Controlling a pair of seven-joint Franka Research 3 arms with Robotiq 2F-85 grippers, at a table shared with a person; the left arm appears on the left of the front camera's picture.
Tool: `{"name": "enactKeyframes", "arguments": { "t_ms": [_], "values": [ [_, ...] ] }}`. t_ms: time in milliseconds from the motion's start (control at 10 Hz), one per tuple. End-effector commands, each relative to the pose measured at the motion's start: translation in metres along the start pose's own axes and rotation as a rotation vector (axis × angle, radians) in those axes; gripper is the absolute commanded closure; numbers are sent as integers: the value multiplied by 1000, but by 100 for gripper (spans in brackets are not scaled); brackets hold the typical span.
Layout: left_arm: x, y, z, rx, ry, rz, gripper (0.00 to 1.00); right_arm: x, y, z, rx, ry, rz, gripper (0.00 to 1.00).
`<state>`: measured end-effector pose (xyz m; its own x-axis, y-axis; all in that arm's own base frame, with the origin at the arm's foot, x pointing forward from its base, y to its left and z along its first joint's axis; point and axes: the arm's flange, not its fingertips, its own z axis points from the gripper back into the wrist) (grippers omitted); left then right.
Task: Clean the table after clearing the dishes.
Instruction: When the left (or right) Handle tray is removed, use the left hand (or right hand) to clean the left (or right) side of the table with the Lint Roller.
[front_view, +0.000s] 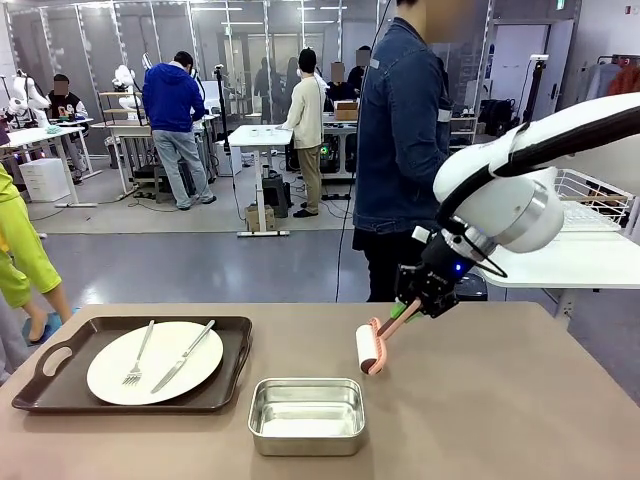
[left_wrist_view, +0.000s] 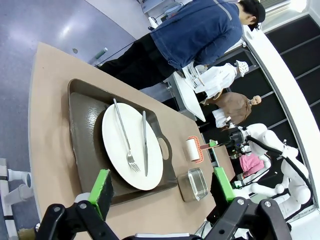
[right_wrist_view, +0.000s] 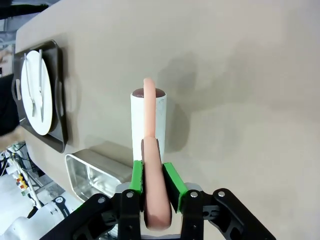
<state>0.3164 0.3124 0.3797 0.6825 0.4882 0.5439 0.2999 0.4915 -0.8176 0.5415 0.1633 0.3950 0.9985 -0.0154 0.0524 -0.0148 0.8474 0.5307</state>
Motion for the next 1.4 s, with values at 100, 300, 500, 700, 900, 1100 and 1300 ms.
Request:
{"name": "enactKeyframes", "arguments": {
  "t_ms": [100,300,500,700,900,1100,1300],
  "values": [
    [0,0,3,-12,-4,-16,0,-23,-23,-29,28,-72,31,77],
    [0,0,3,-12,-4,-16,0,-39,-62,-32,4,-113,17,77],
    [0,0,3,-12,-4,-16,0,-56,-102,-12,10,-140,19,77],
    [0,0,3,-12,-4,-16,0,-64,-136,22,-49,-176,7,77],
    [0,0,3,-12,-4,-16,0,-72,-156,58,-124,-217,-1,77],
    [0,0,3,-12,-4,-16,0,-73,-160,81,-248,-235,-12,77],
    [0,0,3,-12,-4,-16,0,-68,-161,95,-360,-204,-23,77]
  ]
}}
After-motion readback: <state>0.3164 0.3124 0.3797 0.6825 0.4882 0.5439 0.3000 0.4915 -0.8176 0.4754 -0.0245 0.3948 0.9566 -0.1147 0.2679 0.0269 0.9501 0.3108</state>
